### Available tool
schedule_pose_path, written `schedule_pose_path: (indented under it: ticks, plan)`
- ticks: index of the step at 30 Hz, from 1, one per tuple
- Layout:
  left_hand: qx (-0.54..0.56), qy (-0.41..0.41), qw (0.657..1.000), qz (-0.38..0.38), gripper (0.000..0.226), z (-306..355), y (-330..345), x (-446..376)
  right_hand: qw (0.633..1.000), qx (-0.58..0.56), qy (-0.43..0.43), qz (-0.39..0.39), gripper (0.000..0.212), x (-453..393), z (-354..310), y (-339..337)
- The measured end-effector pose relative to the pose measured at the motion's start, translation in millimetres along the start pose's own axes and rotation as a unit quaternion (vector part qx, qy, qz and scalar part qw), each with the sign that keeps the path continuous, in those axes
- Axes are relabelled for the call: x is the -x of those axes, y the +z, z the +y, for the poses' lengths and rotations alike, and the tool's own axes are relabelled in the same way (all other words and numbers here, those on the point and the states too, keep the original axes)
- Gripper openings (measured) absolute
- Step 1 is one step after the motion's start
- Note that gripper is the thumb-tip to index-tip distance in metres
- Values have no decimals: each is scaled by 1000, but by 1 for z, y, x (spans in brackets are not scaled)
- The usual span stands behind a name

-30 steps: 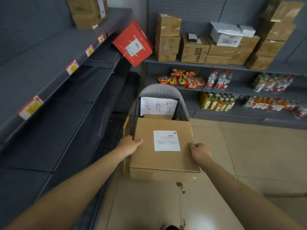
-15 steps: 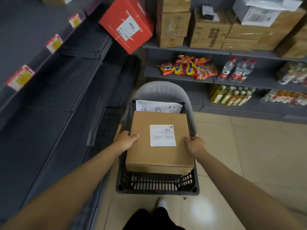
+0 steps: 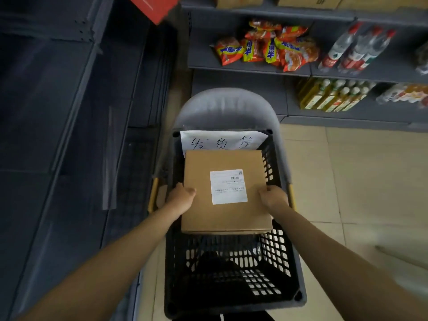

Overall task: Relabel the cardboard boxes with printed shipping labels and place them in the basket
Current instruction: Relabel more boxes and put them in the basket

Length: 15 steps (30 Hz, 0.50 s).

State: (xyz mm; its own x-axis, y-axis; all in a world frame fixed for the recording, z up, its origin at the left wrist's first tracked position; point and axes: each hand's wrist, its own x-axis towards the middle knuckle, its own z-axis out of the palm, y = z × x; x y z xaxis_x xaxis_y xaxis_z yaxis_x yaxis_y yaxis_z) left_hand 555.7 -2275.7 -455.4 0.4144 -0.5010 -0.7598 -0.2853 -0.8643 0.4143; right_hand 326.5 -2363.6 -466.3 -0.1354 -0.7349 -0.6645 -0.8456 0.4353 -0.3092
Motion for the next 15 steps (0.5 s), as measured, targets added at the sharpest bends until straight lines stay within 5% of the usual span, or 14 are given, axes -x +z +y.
schedule_pose_path:
  ticks: [15]
  plan:
    - [52,-69,996,5,39,5,38,-96,996,52,35,-63,42,-88,-5,48]
